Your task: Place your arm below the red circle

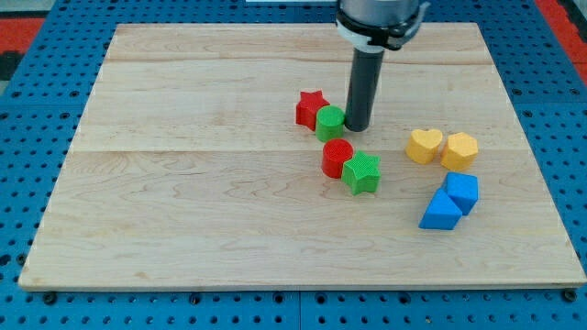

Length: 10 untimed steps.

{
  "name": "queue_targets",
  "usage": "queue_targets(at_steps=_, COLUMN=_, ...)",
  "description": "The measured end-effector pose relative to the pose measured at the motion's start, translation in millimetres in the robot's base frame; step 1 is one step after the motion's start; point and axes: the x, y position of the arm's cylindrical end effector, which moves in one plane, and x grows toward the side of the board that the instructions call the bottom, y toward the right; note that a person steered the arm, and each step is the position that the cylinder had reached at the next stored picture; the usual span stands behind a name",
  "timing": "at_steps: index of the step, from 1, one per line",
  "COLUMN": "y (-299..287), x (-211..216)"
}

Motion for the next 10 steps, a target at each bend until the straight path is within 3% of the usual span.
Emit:
queue_targets(at_steps=3, y=-119, x=82)
queue_targets(at_steps=5, y=-106, x=117)
queue_targets(at_steps=7, y=-107, x=117)
queue_targets(at_steps=10, y=-54, x=117)
